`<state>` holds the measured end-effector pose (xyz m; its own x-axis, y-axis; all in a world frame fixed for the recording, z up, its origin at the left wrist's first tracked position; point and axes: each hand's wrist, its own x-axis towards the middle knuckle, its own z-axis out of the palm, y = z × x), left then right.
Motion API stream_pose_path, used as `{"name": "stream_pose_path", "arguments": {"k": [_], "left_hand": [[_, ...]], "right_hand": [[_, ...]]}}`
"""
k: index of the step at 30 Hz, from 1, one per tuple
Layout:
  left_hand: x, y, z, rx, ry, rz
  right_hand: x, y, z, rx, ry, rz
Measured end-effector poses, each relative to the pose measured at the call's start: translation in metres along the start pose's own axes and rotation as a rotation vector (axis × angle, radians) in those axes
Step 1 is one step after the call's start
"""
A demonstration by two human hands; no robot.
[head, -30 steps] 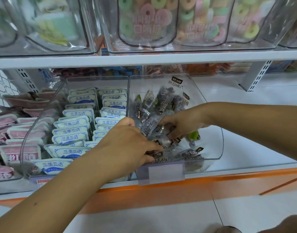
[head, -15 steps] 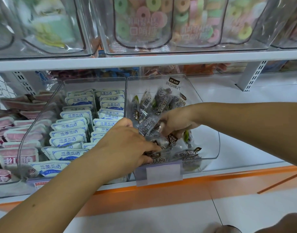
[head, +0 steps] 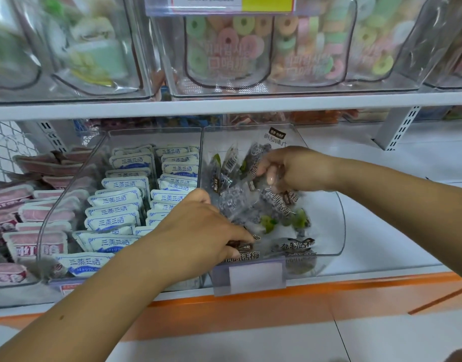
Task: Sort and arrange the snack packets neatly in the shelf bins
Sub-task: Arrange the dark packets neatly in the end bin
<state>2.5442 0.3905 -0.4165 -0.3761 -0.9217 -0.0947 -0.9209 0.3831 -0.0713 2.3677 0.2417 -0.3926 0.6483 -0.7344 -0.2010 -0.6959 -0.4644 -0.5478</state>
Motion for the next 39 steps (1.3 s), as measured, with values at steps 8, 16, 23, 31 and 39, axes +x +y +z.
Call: {"name": "stream_pose_path", "arguments": {"k": [8,16,23,31,39], "left_hand": [[0.012,0.004,-0.014,-0.047,-0.173,-0.160],[0.022,0.008,-0.024,-0.074,-0.195,-0.221],[0.022,0.008,-0.030,0.004,-0.315,-0.250],[0.028,0.022,-0.031,0.121,-0.261,-0.203],[0.028,0.036,-0.018,-0.319,0.003,-0.219]], "right_hand": [[-0.015,-0.012,-0.001,-0.420,-0.011,-0.227],[-0.033,-0.005,0.026,-0.222,-0.018,0.021],[-0.044,-0.007,0.007,-0.250,-0.023,-0.066],[-0.029,-0.025,0.016,-0.467,-0.291,-0.051],[-0.053,-0.004,-0.021,-0.051,-0.112,-0.051]]}}
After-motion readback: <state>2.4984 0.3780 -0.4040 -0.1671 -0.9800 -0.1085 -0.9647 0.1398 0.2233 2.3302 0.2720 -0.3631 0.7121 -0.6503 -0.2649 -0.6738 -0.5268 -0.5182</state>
